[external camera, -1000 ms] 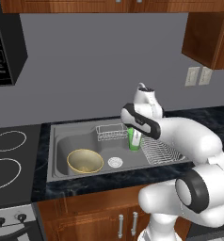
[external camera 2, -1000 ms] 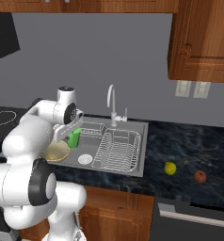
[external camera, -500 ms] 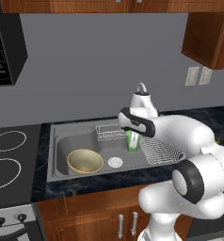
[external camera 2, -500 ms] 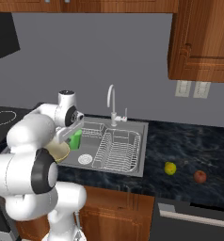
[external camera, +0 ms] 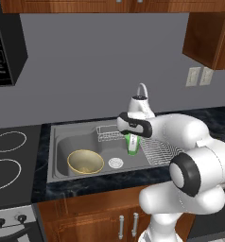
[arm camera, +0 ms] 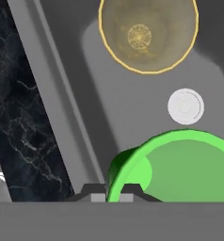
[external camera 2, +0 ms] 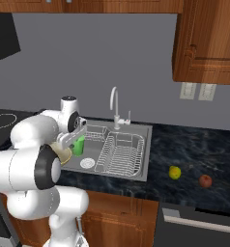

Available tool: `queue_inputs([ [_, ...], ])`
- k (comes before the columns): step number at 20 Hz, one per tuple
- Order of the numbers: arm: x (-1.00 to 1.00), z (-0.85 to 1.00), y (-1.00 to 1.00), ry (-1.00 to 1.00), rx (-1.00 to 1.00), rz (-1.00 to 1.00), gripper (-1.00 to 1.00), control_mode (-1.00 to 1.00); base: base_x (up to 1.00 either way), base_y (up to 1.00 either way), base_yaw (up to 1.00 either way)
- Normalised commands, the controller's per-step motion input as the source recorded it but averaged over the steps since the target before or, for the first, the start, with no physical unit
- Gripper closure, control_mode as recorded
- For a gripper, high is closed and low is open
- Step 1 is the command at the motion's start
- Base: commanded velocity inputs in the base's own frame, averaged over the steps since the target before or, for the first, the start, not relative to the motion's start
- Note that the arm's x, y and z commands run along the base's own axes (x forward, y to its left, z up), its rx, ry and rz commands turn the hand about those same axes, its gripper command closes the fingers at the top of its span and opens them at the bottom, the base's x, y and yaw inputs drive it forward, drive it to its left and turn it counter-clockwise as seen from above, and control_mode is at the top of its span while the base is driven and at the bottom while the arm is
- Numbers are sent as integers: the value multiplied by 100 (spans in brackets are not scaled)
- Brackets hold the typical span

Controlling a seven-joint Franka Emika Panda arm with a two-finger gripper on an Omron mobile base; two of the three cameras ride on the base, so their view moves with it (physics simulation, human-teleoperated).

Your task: Remove the apple and pear from the sink. Then move the bowl and cup from the counter to the sink for washing.

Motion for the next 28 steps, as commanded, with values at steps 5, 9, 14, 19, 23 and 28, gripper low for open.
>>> queue_inputs([
  [5,6,-19,0,0,0,0,100,-100,0,0,0],
  [9,10,-19,1,-3,0,-1,100,-100,0,0,0],
  [14,6,-19,1,-2,0,-2,100,-100,0,0,0],
  [19,3,-19,0,-2,0,-2,100,-100,0,0,0],
  [23,8,-19,1,-1,0,-3,100,-100,0,0,0],
  [28,10,-18,3,-1,0,-3,100,-100,0,0,0],
])
